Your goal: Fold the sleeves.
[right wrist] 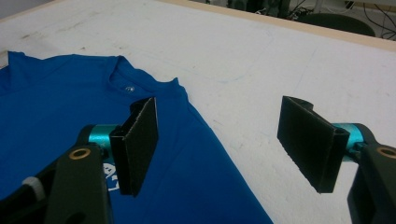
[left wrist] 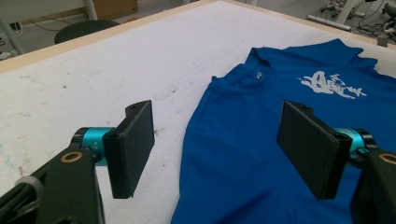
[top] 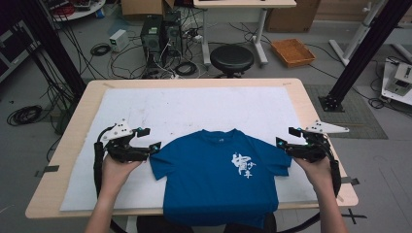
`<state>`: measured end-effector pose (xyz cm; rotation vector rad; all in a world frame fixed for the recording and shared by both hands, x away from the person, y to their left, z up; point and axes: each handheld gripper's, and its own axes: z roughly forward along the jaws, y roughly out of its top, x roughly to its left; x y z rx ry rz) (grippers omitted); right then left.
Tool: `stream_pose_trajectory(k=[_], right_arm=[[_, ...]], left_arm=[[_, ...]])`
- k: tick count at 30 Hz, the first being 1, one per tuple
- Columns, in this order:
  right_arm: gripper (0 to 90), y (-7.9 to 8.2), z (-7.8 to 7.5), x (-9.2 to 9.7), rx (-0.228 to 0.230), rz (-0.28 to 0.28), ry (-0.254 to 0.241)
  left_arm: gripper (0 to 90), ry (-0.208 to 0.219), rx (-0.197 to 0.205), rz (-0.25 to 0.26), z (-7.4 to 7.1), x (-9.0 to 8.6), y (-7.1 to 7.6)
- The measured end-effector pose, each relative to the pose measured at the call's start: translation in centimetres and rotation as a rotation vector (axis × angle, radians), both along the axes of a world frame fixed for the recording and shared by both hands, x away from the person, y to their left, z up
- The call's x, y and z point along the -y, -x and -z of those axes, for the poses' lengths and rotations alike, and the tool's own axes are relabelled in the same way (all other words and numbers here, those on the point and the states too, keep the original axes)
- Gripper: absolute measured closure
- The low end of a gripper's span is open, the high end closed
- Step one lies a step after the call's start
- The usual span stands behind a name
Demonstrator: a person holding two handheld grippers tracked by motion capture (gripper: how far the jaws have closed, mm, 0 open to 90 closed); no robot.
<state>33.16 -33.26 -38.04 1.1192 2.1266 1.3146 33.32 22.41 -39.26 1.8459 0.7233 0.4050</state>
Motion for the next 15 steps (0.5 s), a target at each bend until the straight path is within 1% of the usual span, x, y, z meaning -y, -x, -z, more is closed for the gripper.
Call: stream_pose_trajectory(k=[1,6,7,10,12,13,15], right_arm=[[28.8,-0.03,0.03,-0.03,0.003,-0.008,0.003],[28.9,0.08,0.16,-0.02,0.000,-0.009,0.007],[28.8,0.08,0.16,0.04,0.001,-0.007,0.005],[28.9,0.05,0.14,0.12,0.003,-0.004,0.003],[28.9,-0.02,0.17,0.13,0.004,-0.002,0.001],[28.9,-0.04,0.22,0.14,0.001,-0.001,0.001],[28.9,-0.07,0.31,0.19,0.003,-0.003,-0.002]], left_arm=[[27.6,-0.001,0.001,0.002,0.00,0.06,-0.01],[27.6,-0.003,-0.006,0.016,0.06,0.39,-0.29],[27.6,-0.012,-0.005,0.020,0.07,0.45,-0.35],[27.6,-0.020,-0.011,0.019,0.10,0.48,-0.32],[27.3,-0.017,-0.009,0.003,0.09,0.31,-0.23],[27.2,-0.008,-0.009,-0.013,0.12,0.10,-0.19],[27.2,0.002,-0.026,-0.023,0.22,-0.33,-0.23]])
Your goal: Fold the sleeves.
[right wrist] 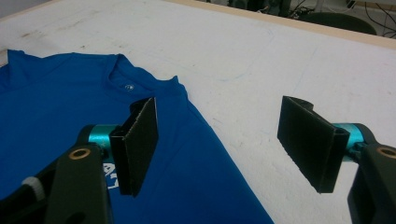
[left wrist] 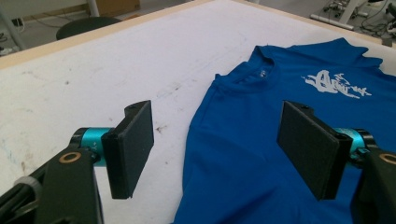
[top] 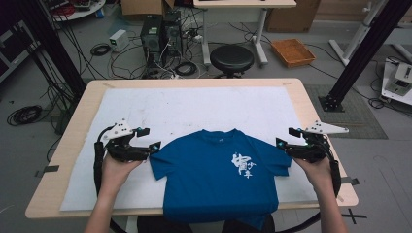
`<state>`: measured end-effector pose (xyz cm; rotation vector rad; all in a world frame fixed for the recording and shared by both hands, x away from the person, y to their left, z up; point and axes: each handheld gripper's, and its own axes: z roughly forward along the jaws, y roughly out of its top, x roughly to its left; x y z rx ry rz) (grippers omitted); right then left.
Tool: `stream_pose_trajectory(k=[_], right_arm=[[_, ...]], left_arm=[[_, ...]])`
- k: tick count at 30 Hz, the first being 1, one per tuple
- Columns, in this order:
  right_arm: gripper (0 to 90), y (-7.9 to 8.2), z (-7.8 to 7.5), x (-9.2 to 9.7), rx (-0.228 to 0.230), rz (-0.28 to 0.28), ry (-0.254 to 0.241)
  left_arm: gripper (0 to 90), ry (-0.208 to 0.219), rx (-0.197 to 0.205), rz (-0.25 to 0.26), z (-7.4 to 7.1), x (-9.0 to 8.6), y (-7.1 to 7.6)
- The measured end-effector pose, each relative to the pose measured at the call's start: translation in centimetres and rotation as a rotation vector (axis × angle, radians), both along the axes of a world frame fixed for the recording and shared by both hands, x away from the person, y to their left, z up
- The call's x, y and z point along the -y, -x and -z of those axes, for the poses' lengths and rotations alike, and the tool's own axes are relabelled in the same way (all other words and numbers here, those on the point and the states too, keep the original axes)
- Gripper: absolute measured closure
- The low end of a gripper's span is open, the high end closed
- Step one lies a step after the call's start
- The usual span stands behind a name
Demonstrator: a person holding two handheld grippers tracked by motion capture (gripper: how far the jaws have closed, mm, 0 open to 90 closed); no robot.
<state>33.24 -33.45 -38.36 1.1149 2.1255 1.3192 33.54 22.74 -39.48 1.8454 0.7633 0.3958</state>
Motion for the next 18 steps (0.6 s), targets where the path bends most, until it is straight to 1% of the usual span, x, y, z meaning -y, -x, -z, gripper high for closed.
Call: stream_pose_trajectory(k=[2,3,4,5,6,7,8,9,10,11,12,13,14,15,16,17,18], right_arm=[[28.9,0.0,0.0,0.0,-0.003,0.003,-0.001],[28.9,0.0,0.0,0.2,0.000,0.011,-0.001],[28.9,0.0,0.0,0.2,-0.002,0.015,-0.002],[28.9,0.0,0.0,0.2,-0.002,0.015,-0.002],[29.0,0.0,0.0,0.4,-0.002,0.020,-0.007],[29.0,-0.1,0.1,0.4,-0.001,0.021,-0.009],[29.0,-0.1,0.1,0.4,-0.002,0.024,-0.009],[29.0,-0.1,0.1,0.4,-0.002,0.024,-0.009],[29.0,-0.1,0.1,0.4,-0.004,0.027,-0.009],[29.1,-0.1,0.1,0.4,-0.004,0.028,-0.008],[29.1,-0.2,0.1,0.3,-0.001,0.027,-0.006],[29.1,-0.2,0.1,0.3,-0.001,0.027,-0.006],[29.1,-0.2,0.2,0.2,0.000,0.026,-0.004],[29.1,-0.2,0.2,0.2,0.000,0.026,-0.004],[29.2,-0.2,0.2,0.1,-0.002,0.026,-0.002],[29.2,-0.2,0.2,0.1,-0.002,0.026,-0.002],[29.2,-0.3,0.3,0.1,-0.004,0.027,-0.002]], left_arm=[[27.3,0.000,-0.019,-0.027,0.2,-0.4,-0.1],[31.4,0.006,-0.048,-0.019,0.4,-0.8,-0.3],[34.7,0.009,-0.074,-0.023,0.6,-1.1,-0.4],[35.6,0.006,-0.098,-0.033,0.8,-1.3,-0.5],[35.6,0.010,-0.172,-0.063,1.6,-2.0,-0.9],[35.7,0.010,-0.172,-0.063,1.6,-2.0,-0.9],[37.2,0.011,-0.195,-0.073,1.9,-2.2,-1.1],[37.2,0.011,-0.233,-0.091,2.3,-2.5,-1.2],[39.6,0.013,-0.268,-0.108,2.7,-2.7,-1.4],[39.6,0.011,-0.298,-0.114,3.0,-3.0,-1.5],[44.2,0.011,-0.324,-0.125,3.3,-3.2,-1.6],[44.2,0.014,-0.340,-0.127,3.5,-3.4,-1.6],[45.8,0.015,-0.346,-0.133,3.7,-3.6,-1.6],[45.8,0.013,-0.350,-0.130,3.8,-3.7,-1.6],[49.3,0.014,-0.354,-0.129,3.9,-3.7,-1.7],[49.3,0.012,-0.355,-0.128,4.1,-3.7,-1.7],[50.8,0.001,-0.358,-0.118,4.2,-3.6,-1.8]])
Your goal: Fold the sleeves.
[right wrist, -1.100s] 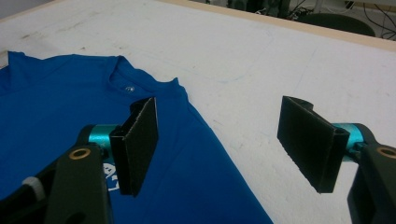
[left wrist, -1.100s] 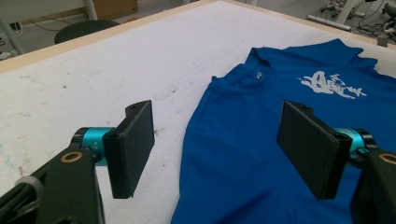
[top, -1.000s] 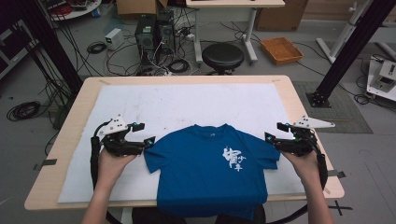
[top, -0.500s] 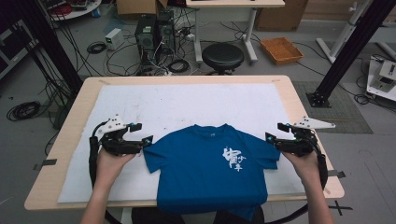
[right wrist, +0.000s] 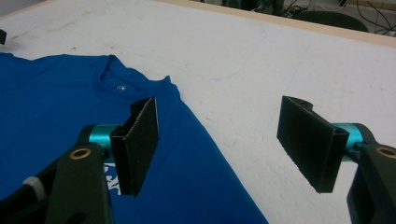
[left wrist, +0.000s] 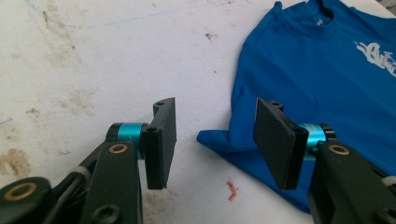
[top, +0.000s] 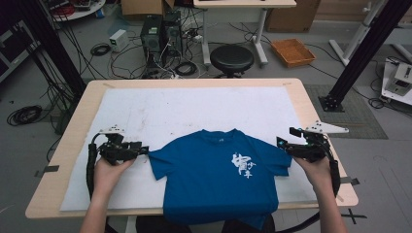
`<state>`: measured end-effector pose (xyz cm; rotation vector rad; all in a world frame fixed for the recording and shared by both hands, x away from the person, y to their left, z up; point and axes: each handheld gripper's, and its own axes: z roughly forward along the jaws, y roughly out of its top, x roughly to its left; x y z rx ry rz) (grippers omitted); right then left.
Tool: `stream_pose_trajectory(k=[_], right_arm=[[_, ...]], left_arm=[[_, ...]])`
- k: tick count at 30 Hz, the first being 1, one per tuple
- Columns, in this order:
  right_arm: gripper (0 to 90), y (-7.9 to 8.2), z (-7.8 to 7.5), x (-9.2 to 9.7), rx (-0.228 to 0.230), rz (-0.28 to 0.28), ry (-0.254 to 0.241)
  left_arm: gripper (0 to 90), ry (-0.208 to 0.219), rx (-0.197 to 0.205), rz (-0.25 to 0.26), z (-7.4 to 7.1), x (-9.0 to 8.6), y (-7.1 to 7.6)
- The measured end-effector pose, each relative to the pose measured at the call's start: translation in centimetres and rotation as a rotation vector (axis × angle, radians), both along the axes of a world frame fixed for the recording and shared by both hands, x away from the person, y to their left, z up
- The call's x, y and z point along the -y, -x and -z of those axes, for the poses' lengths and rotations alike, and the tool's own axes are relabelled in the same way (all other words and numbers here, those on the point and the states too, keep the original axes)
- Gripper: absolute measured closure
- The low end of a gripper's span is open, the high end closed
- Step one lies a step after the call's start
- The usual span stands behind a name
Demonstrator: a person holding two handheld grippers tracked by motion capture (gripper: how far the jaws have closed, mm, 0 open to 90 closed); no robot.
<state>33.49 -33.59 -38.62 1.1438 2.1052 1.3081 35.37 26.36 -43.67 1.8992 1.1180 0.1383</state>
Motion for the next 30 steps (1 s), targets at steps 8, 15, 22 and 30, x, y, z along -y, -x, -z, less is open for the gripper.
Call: stream_pose_trajectory(k=[8,15,22,30], right_arm=[[29.2,0.0,0.0,0.0,-0.003,0.004,0.000],[29.3,0.0,0.0,-0.1,0.002,0.002,0.002],[29.3,0.1,-0.3,0.0,0.007,0.009,-0.001],[29.4,0.3,-0.6,0.1,0.017,0.014,-0.008]], left_arm=[[67.3,-0.076,-0.038,0.068,0.7,1.1,-0.4],[86.4,-0.040,-0.061,0.138,0.2,1.4,-0.4],[86.5,0.121,-0.078,0.144,-2.7,3.1,-0.2],[86.4,0.233,-0.115,0.182,-4.2,7.9,-0.1]])
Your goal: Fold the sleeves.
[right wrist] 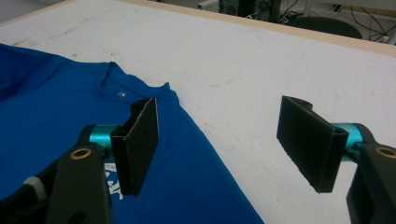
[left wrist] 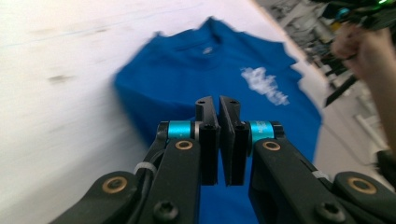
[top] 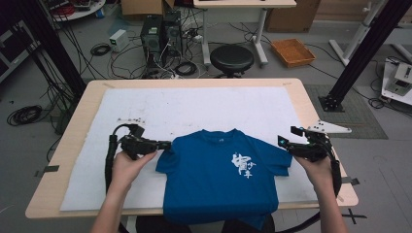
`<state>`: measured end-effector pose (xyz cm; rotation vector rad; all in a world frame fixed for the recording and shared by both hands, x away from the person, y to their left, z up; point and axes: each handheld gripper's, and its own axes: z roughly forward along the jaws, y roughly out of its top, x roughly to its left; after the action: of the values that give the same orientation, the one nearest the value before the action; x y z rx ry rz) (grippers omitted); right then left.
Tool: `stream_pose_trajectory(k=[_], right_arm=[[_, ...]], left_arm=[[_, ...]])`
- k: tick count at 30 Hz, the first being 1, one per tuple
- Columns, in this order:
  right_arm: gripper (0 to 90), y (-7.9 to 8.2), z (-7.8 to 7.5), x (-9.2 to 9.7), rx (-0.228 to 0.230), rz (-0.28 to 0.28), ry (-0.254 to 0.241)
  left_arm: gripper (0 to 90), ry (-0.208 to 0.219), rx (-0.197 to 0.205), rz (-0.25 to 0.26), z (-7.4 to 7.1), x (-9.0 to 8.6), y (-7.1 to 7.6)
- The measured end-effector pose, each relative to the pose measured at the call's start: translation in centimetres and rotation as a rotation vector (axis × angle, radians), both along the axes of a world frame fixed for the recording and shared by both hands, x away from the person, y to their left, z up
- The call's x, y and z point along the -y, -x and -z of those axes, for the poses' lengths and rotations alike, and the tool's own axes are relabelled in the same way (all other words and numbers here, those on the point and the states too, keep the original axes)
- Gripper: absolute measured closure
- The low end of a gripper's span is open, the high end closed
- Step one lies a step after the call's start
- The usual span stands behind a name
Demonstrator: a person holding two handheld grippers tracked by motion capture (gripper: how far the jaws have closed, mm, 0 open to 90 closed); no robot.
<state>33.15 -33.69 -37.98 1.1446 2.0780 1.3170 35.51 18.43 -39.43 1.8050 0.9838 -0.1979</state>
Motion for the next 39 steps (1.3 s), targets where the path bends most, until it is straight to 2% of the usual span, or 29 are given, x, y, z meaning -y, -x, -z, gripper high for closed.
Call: stream_pose_trajectory(k=[1,2,3,5,9,11,12,13,15,16,17,21,23,26,28,29,30,33,34,35,36,37,39], right_arm=[[29.4,0.1,-0.1,0.1,0.006,0.001,0.000],[29.3,0.1,-0.1,0.1,0.007,0.002,0.001],[29.4,0.1,-0.2,0.2,0.007,0.003,0.000],[29.4,0.1,-0.2,0.2,0.007,0.005,0.000],[29.4,0.1,-0.1,0.3,0.009,0.012,0.002],[29.5,0.1,-0.1,0.3,0.008,0.014,0.003],[29.5,0.1,-0.1,0.4,0.007,0.015,0.002],[29.5,0.1,-0.1,0.5,0.005,0.021,0.002],[29.5,0.1,-0.1,0.5,0.006,0.025,0.002],[29.5,0.1,0.0,0.7,-0.001,0.038,-0.002],[29.5,0.1,0.0,0.7,-0.001,0.038,-0.002],[29.6,0.1,0.1,0.9,-0.007,0.059,-0.005],[29.6,0.0,0.1,1.0,-0.012,0.071,-0.007],[29.6,0.0,0.2,1.0,-0.014,0.081,-0.009],[29.6,0.0,0.3,1.0,-0.018,0.085,-0.013],[29.6,0.0,0.3,1.0,-0.020,0.086,-0.012],[29.6,0.0,0.3,1.0,-0.020,0.083,-0.010],[29.6,0.0,0.4,1.0,-0.020,0.081,-0.011],[29.6,0.0,0.4,1.0,-0.020,0.082,-0.011],[29.6,0.0,0.4,1.0,-0.020,0.082,-0.011],[29.6,0.0,0.4,1.1,-0.019,0.082,-0.011],[29.6,0.0,0.4,1.1,-0.020,0.084,-0.012],[29.6,0.0,0.3,1.2,-0.019,0.085,-0.013]], left_arm=[[86.4,0.012,-0.007,0.004,0.0,0.8,0.0],[86.4,0.028,-0.027,0.021,0.0,2.4,-0.2],[86.4,0.028,-0.027,0.021,0.0,2.4,-0.2],[86.4,0.037,-0.036,0.027,0.3,3.9,-0.4],[85.7,0.018,-0.021,0.024,1.2,6.2,-0.9],[84.0,0.025,0.021,0.026,1.7,6.9,-1.1],[79.9,0.031,0.042,0.023,1.8,7.1,-1.2],[70.2,0.046,0.066,0.017,1.9,7.2,-1.2],[66.7,0.057,0.104,0.007,1.9,7.2,-1.1],[60.8,0.051,0.134,0.015,1.8,7.0,-0.9],[58.6,0.051,0.134,0.015,1.8,7.0,-0.9],[57.2,-0.012,0.188,0.011,1.6,6.6,-0.4],[52.8,-0.067,0.215,-0.001,1.7,6.1,-0.1],[52.8,-0.092,0.215,0.005,2.1,5.8,0.1],[53.2,-0.108,0.206,0.026,2.4,6.1,0.1],[53.3,-0.133,0.185,0.047,2.9,6.9,0.2],[53.4,-0.133,0.185,0.047,2.9,6.9,0.2],[53.3,-0.221,0.157,0.067,3.6,8.1,0.3],[53.4,-0.245,0.137,0.085,4.3,8.9,0.5],[54.0,-0.245,0.137,0.085,4.3,8.9,0.5],[57.0,-0.252,0.123,0.118,4.6,9.1,0.5],[59.0,-0.239,0.114,0.161,4.8,9.3,0.6],[59.0,-0.192,0.135,0.265,4.8,9.5,1.0]])
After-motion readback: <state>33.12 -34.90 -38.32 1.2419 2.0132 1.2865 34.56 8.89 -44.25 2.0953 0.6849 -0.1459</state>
